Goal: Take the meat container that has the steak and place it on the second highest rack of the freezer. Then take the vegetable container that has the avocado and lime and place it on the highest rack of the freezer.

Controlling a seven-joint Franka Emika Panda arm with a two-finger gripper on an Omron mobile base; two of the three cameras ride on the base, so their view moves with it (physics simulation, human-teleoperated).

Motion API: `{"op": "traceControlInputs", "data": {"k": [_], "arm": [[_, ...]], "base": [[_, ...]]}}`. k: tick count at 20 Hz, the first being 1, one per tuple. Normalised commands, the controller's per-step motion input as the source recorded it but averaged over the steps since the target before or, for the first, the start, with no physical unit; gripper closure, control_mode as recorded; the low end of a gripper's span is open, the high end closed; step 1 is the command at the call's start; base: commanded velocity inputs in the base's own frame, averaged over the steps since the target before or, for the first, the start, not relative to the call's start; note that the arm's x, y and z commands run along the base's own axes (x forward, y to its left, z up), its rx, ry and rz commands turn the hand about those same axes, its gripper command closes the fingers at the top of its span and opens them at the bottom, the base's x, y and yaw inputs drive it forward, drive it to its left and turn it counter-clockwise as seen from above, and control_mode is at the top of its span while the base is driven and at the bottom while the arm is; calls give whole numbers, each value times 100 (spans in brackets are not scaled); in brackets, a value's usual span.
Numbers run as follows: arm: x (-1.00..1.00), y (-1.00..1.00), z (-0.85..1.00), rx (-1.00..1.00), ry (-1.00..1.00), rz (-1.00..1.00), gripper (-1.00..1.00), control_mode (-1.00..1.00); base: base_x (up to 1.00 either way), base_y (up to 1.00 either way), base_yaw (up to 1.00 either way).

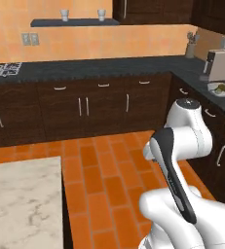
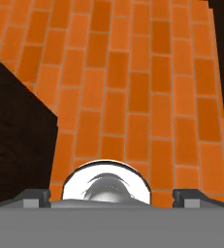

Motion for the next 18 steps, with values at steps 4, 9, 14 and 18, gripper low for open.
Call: {"op": "traceControlInputs", "data": {"k": [4, 9, 14, 18], "arm": [[0, 0, 0, 0, 0, 0, -100, 100], [0, 0, 0, 0, 0, 0, -100, 100], [0, 0, 0, 0, 0, 0, -100, 100], [0, 0, 0, 0, 0, 0, -100, 100]], "base": [[100, -4, 0], [100, -2, 0], [52, -39, -58], [0, -3, -98]]}}
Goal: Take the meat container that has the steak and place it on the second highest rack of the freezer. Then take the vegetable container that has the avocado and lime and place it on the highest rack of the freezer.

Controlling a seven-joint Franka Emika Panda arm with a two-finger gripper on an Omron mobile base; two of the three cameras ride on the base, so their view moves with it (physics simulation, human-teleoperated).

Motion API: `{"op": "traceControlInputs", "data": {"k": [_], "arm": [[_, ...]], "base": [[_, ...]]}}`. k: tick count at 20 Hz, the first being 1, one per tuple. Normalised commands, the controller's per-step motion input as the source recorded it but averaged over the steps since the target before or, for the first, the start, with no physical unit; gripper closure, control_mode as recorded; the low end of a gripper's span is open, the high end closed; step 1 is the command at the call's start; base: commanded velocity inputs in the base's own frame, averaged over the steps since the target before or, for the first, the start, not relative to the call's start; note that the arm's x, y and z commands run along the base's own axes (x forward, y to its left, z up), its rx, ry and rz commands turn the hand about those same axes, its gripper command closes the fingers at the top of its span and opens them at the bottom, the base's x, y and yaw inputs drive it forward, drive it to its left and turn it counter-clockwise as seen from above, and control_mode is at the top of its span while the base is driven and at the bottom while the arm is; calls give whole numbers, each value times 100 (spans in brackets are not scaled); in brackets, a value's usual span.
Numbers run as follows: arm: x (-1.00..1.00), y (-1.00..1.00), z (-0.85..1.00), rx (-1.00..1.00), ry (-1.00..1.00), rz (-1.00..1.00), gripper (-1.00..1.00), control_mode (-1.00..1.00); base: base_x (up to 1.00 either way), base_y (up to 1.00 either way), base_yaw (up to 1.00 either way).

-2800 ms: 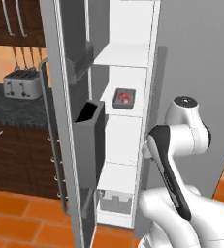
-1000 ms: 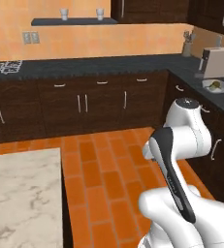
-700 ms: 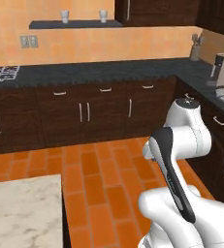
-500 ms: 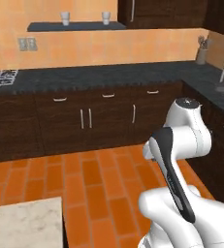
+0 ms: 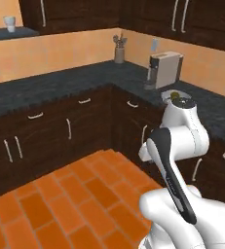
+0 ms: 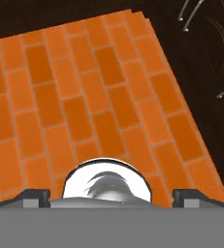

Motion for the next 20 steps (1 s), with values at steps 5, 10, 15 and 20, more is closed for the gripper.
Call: {"op": "traceControlInputs", "data": {"k": [5, 10, 15, 20], "arm": [[0, 0, 0, 0, 0, 0, -100, 100], [0, 0, 0, 0, 0, 0, -100, 100], [0, 0, 0, 0, 0, 0, -100, 100], [0, 0, 0, 0, 0, 0, -100, 100]], "base": [[15, 14, -89], [87, 74, -64], [99, 71, -50], [100, 67, -51]]}}
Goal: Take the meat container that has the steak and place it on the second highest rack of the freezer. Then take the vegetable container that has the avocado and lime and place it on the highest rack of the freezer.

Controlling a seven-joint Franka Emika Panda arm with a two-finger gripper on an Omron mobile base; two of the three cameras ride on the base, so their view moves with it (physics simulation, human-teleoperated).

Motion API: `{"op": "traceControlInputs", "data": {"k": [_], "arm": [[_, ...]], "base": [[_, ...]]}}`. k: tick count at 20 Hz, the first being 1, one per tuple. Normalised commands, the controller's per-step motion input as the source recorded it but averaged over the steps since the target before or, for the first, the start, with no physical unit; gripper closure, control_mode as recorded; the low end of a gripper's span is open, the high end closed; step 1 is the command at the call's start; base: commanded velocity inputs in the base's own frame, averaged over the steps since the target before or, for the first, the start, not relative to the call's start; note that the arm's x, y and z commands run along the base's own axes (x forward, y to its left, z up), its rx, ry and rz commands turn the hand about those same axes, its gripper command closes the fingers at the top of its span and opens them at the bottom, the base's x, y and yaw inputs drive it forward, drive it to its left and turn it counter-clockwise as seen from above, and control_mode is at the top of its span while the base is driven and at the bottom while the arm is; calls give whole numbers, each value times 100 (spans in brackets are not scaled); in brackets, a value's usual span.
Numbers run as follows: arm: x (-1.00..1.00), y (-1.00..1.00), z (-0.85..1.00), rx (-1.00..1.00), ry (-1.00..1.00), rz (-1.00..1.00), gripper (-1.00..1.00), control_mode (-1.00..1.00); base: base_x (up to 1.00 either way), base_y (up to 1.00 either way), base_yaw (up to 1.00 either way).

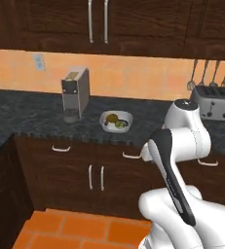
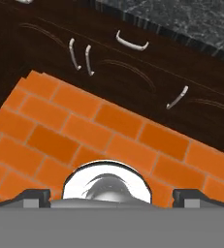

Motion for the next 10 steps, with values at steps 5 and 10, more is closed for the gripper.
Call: {"op": "traceControlInputs", "data": {"k": [5, 10], "arm": [[0, 0, 0, 0, 0, 0, -100, 100], [0, 0, 0, 0, 0, 0, -100, 100]], "base": [[96, 67, -49], [83, 48, -42]]}}
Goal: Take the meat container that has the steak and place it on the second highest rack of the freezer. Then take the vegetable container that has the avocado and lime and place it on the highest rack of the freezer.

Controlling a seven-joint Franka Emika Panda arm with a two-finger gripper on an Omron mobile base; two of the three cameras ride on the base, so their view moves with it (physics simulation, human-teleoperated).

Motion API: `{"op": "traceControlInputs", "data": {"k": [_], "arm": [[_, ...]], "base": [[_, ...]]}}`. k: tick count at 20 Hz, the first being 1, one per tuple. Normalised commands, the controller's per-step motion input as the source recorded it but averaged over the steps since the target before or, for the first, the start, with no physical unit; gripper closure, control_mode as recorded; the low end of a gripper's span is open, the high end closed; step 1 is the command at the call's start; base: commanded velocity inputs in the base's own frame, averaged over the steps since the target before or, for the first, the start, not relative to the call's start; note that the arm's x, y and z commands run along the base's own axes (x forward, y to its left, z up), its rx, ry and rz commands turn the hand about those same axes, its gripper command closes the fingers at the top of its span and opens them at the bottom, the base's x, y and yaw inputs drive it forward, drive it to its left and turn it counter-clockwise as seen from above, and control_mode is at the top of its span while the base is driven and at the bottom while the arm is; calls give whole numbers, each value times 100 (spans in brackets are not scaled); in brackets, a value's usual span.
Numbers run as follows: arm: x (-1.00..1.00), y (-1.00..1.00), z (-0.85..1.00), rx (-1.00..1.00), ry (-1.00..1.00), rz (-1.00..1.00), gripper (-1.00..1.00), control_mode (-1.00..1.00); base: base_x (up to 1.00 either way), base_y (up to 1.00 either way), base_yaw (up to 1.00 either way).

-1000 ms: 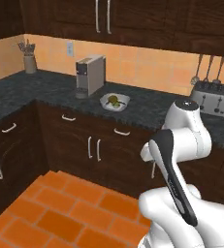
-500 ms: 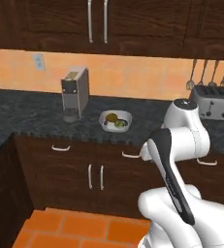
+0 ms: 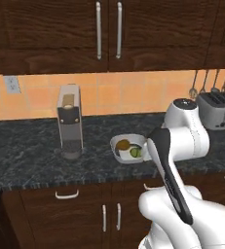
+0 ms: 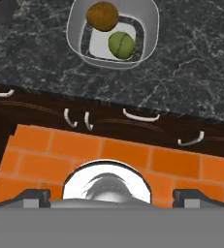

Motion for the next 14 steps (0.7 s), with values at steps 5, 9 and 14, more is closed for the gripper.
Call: {"op": "traceControlInputs", "data": {"k": [5, 9, 14], "arm": [[0, 0, 0, 0, 0, 0, -100, 100], [87, 0, -32, 0, -7, -29, -100, -100], [98, -11, -64, 5, -3, -12, -100, -100]], "base": [[50, 2, -30], [0, 0, 0], [0, 0, 0]]}}
